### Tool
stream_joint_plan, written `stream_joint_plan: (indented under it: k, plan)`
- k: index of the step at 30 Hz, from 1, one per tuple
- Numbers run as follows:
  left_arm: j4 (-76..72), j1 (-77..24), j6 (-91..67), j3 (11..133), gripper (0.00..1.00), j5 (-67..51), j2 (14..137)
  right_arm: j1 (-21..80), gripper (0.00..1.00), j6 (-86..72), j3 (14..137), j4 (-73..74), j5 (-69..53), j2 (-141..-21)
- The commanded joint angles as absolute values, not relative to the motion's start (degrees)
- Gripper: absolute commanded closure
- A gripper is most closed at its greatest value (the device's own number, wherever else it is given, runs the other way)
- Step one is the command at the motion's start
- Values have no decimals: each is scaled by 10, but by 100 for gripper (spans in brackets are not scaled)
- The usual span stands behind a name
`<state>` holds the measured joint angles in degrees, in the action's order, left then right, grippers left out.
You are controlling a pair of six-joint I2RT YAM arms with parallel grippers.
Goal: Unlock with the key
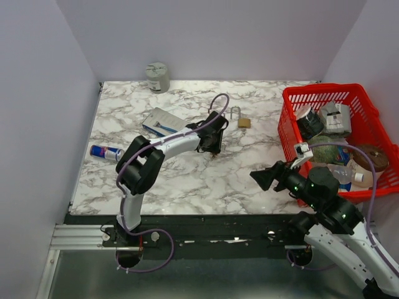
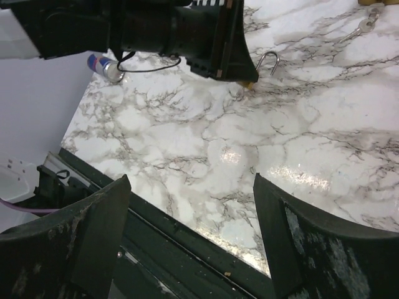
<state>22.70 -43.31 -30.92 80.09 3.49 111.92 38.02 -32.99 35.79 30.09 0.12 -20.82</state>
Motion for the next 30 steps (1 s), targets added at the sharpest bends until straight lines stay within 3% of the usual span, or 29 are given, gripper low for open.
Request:
stream_joint_plan:
  k: [1,18,30]
  plan:
    - [279,-408,-310,903,100,40,1178,379,12,-343,342,339,22,-178]
    - [381,-337,-312,1253,100,132,1403,379,12,-354,329,386,25,-100]
    - [403,-313,-328,1297,97,101,1462,379,12,-359,338,413,40,-82]
